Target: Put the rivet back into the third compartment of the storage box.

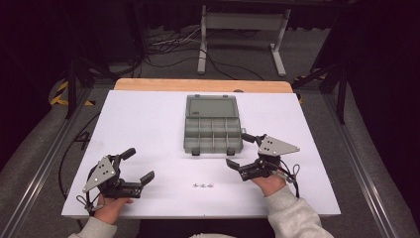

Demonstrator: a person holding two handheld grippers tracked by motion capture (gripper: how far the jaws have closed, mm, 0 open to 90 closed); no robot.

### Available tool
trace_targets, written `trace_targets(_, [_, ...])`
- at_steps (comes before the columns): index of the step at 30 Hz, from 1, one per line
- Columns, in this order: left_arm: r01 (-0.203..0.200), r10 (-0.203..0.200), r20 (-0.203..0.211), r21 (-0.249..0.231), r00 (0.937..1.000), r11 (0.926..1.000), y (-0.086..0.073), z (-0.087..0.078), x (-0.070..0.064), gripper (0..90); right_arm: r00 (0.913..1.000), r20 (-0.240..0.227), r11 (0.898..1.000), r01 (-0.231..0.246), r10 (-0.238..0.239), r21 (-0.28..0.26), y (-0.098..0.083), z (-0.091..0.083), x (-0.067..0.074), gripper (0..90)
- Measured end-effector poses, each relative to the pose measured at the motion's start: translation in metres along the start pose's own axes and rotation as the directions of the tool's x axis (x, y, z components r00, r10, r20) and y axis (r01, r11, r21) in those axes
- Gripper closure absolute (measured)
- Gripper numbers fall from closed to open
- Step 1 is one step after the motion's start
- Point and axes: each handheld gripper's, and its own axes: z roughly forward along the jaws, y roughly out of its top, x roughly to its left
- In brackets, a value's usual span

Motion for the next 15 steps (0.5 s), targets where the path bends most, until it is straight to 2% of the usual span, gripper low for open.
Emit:
trace_targets(11, [0.001,-0.001,0.001,-0.001,1.0000,1.0000,0.000,0.000,0.000,0.1,0.9993,-0.036,1.000,-0.002,0.002,-0.002,0.010,0.018,0.008,2.5])
trace_targets(15, [0.000,0.000,0.002,0.004,1.0000,1.0000,0.000,0.000,0.000,0.1,0.9987,-0.051,1.000,0.010,-0.009,0.021,0.014,0.023,0.010,3.1])
